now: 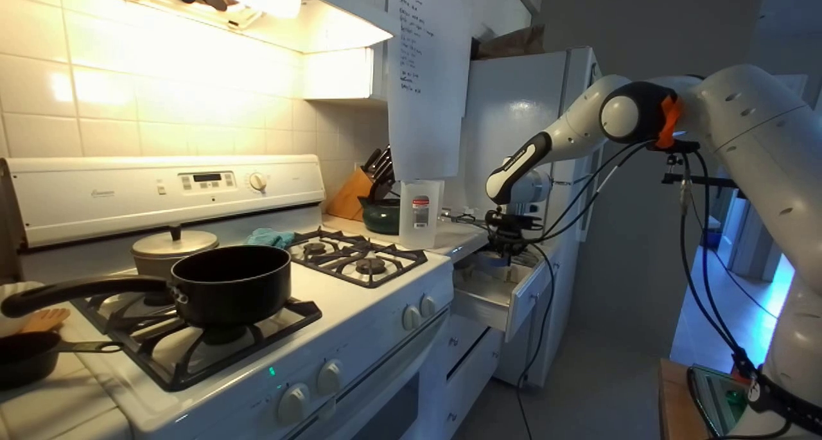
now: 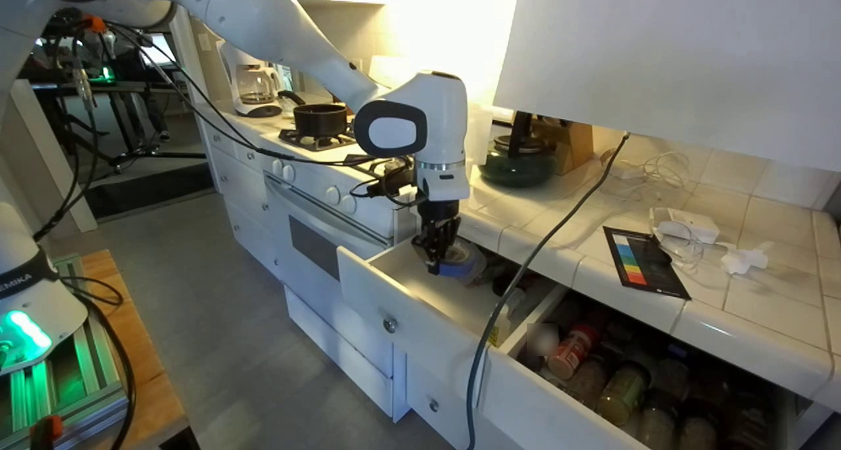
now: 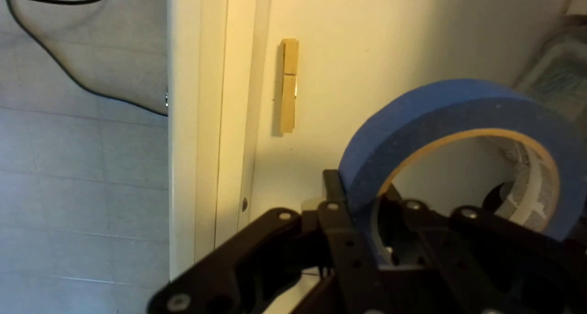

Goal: Put the blue tape into the drawer

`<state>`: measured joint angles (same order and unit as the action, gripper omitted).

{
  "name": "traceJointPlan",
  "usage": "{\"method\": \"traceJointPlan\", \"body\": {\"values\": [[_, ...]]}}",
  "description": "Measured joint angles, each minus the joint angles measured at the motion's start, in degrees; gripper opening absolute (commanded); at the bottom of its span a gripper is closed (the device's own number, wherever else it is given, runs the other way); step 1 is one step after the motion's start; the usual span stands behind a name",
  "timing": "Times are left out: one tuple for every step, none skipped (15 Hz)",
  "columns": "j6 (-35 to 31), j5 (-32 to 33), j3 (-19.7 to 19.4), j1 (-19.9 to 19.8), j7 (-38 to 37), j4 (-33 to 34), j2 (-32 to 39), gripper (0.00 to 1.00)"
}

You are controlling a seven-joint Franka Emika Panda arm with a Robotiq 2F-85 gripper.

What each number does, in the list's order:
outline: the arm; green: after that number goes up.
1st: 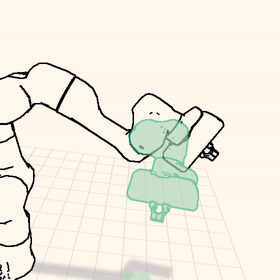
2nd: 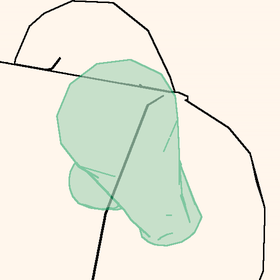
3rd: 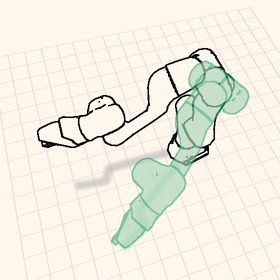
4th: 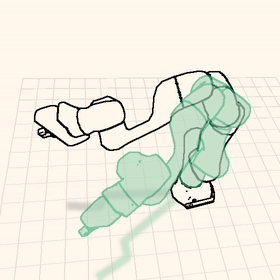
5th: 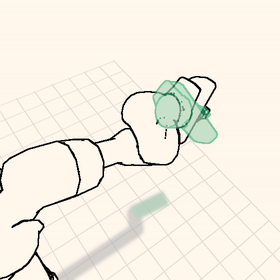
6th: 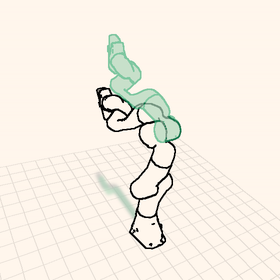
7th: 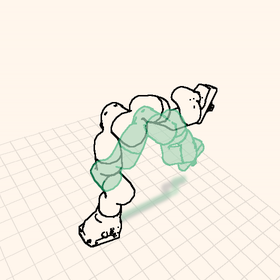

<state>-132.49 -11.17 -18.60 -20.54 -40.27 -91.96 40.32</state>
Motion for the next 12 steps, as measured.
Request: {"method": "traceJointPlan", "body": {"values": [[-0.03,-0.53,-0.03,-0.36,-0.72,0.67,0.73,0.05],[-0.03,-1.0,-0.08,-0.72,-1.55,1.38,1.54,0.05],[-0.02,-1.34,-0.11,-1.11,-2.6,2.2,2.39,0.05],[0.03,-1.62,-0.15,-1.52,-3.71,3.01,3.33,0.05],[0.03,-1.9,-0.16,-1.93,-4.85,3.86,4.24,0.05],[0.04,-2.07,-0.18,-2.36,-5.91,4.7,5.2,0.05],[0.09,-2.12,-0.19,-2.74,-7.07,5.59,6.14,0.05],[0.11,-2.14,-0.21,-3.11,-8.1,6.47,7.05,0.05],[0.16,-2.14,-0.21,-3.44,-9.15,7.31,7.98,0.05],[0.16,-2.14,-0.21,-3.75,-10.09,8.21,8.92,0.05],[0.15,-2.14,-0.21,-4.0,-10.99,9.05,9.9,0.05],[0.14,-2.14,-0.24,-4.19,-11.81,9.9,10.92,0.05]]}}
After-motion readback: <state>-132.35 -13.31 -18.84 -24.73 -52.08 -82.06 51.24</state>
